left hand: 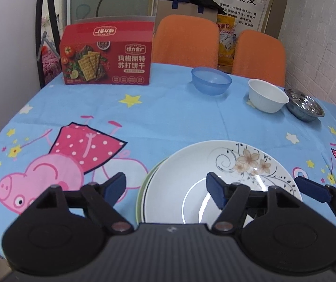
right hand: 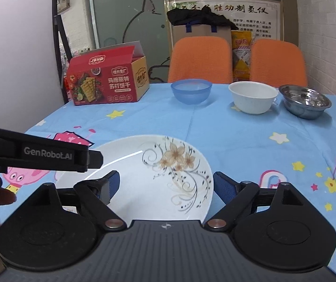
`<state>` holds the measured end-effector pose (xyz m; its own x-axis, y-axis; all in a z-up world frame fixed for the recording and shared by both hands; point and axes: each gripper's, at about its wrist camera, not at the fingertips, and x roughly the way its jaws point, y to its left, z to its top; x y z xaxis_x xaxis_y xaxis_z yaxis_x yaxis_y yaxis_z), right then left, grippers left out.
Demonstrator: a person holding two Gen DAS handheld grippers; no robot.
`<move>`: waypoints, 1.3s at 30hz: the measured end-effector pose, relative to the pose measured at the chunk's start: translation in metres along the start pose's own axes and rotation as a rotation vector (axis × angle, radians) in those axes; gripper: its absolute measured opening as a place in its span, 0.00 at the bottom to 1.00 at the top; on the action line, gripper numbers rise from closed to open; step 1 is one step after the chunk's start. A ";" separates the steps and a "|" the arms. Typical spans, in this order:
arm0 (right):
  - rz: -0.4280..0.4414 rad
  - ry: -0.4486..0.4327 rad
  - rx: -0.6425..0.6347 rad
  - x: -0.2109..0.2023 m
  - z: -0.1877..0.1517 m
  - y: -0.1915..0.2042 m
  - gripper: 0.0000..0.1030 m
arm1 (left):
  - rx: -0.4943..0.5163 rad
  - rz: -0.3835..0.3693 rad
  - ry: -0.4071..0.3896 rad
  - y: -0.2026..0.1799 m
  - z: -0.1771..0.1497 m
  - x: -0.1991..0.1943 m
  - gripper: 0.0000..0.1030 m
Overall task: Organize plates and bowls
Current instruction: 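Move the left tool to the steel bowl and grasp its rim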
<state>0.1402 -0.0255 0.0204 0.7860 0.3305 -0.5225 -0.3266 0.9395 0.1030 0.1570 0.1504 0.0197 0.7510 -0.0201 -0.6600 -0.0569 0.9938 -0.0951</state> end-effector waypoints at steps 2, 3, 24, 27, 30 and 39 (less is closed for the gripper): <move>0.013 -0.004 -0.008 -0.002 0.002 -0.002 1.00 | 0.000 0.004 -0.002 -0.001 0.001 0.000 0.66; 0.016 -0.010 -0.011 -0.003 0.002 -0.001 1.00 | 0.001 0.004 -0.001 -0.002 0.001 0.001 0.67; -0.176 -0.031 0.160 -0.016 0.003 -0.128 1.00 | 0.077 -0.011 0.016 -0.050 0.024 0.018 0.72; -0.218 -0.016 0.192 -0.014 -0.001 -0.152 1.00 | 0.102 -0.012 0.015 -0.066 0.033 0.025 0.72; -0.236 -0.012 0.225 -0.013 -0.002 -0.175 1.00 | 0.133 -0.015 0.015 -0.082 0.044 0.032 0.72; -0.260 -0.041 0.217 0.008 0.034 -0.238 1.00 | 0.249 -0.222 0.012 -0.165 0.127 0.082 0.72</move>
<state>0.2421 -0.2432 0.0204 0.8504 0.0765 -0.5205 0.0033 0.9886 0.1507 0.3115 -0.0014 0.0761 0.7192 -0.2386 -0.6525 0.2703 0.9613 -0.0536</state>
